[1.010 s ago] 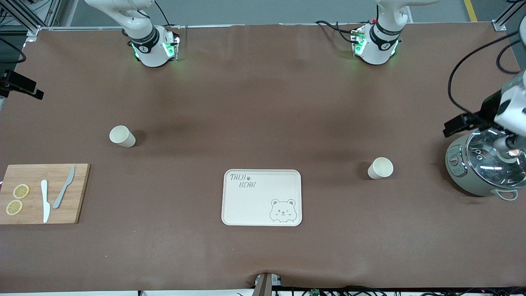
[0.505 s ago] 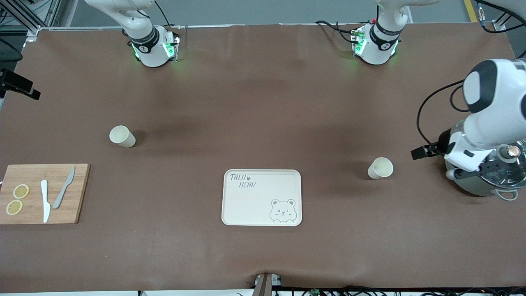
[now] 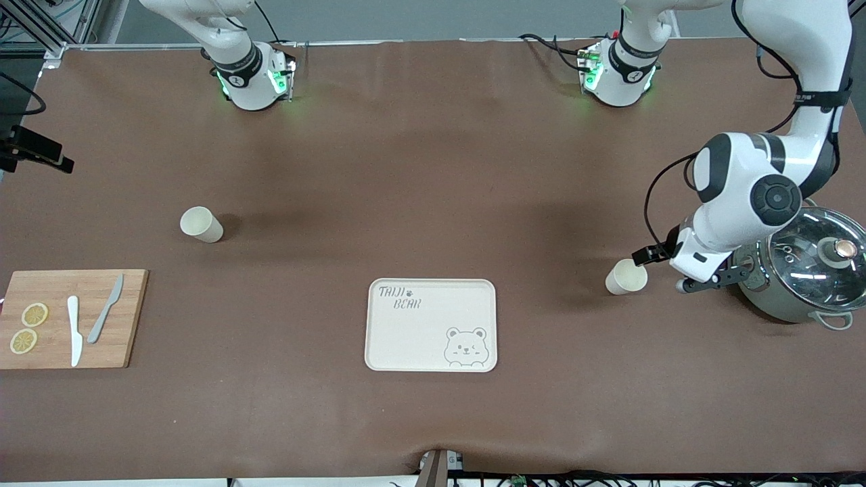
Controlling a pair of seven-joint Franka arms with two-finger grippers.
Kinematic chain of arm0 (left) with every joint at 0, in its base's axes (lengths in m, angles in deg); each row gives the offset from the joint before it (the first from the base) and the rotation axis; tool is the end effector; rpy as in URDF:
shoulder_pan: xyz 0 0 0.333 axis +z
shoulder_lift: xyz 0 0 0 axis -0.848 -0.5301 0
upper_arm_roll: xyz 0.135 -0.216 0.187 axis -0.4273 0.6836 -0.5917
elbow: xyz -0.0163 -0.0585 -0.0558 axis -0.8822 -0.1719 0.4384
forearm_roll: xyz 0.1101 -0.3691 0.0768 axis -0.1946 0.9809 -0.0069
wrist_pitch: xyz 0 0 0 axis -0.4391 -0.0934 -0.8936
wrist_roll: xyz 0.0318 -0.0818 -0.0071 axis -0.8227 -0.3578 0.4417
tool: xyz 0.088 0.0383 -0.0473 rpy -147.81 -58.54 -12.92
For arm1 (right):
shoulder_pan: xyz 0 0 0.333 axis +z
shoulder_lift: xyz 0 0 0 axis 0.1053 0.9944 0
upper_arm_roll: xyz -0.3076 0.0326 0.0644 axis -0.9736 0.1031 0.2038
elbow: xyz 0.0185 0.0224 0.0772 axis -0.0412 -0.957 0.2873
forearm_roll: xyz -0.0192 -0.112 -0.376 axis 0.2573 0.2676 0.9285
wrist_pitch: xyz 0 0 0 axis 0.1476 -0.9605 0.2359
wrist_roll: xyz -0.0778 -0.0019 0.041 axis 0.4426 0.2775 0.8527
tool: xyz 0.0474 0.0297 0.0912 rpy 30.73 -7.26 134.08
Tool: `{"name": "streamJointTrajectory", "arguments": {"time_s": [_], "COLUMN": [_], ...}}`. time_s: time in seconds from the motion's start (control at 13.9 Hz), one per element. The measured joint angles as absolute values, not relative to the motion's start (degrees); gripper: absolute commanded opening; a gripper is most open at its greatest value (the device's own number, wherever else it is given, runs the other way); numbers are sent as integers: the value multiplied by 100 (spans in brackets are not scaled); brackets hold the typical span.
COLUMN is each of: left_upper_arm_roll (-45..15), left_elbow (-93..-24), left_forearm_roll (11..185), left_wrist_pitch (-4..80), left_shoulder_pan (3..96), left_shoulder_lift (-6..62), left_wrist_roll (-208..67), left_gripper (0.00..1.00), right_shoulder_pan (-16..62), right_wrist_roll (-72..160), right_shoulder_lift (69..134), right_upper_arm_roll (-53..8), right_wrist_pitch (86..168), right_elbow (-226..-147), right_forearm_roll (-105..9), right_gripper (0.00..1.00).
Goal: Place white IKEA cup upright on tray with both arms
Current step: 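Reach the left gripper down around the cup beside the pot, then carry the cup toward the tray while the right gripper grasps the other cup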
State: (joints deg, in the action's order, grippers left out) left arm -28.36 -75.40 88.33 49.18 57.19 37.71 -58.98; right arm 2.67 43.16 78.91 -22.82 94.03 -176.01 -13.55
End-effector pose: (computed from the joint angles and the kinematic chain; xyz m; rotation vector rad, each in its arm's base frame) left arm 0.5841 -0.0533 0.3049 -3.1158 -0.3330 0.1123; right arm 0.5381 -0.0812 0.6242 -3.0838 0.0795 0.1546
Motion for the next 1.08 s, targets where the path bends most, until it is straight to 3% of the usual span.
{"name": "streamJointTrajectory", "arguments": {"time_s": [0.65, 0.72, 0.87, 0.94, 1.08], "left_upper_arm_roll": [-2833, -2829, -2820, -2819, -2820], "left_elbow": [-7502, -7447, -7326, -7311, -7315], "left_forearm_roll": [8833, 8833, 8833, 8833, 8833], "left_wrist_pitch": [5503, 5596, 5622, 5616, 5600], "left_shoulder_pan": [5715, 5706, 5696, 5695, 5702], "left_shoulder_lift": [3161, 3077, 3007, 3003, 2986], "left_wrist_roll": [-5898, -5898, -5898, -5898, -5899], "left_gripper": [97, 88, 54, 41, 37], "right_shoulder_pan": [302, 298, 291, 292, 290], "right_wrist_roll": [4274, 4274, 4274, 4274, 4274], "right_shoulder_lift": [8368, 8506, 8754, 8854, 9020], "right_upper_arm_roll": [-2212, -2213, -2217, -2216, -2216], "right_wrist_pitch": [9733, 9774, 9890, 9944, 10082], "right_elbow": [-17577, -17578, -17578, -17581, -17627], "right_forearm_roll": [-1345, -1349, -1350, -1351, -1352], "right_gripper": [100, 100, 100, 100, 100]}}
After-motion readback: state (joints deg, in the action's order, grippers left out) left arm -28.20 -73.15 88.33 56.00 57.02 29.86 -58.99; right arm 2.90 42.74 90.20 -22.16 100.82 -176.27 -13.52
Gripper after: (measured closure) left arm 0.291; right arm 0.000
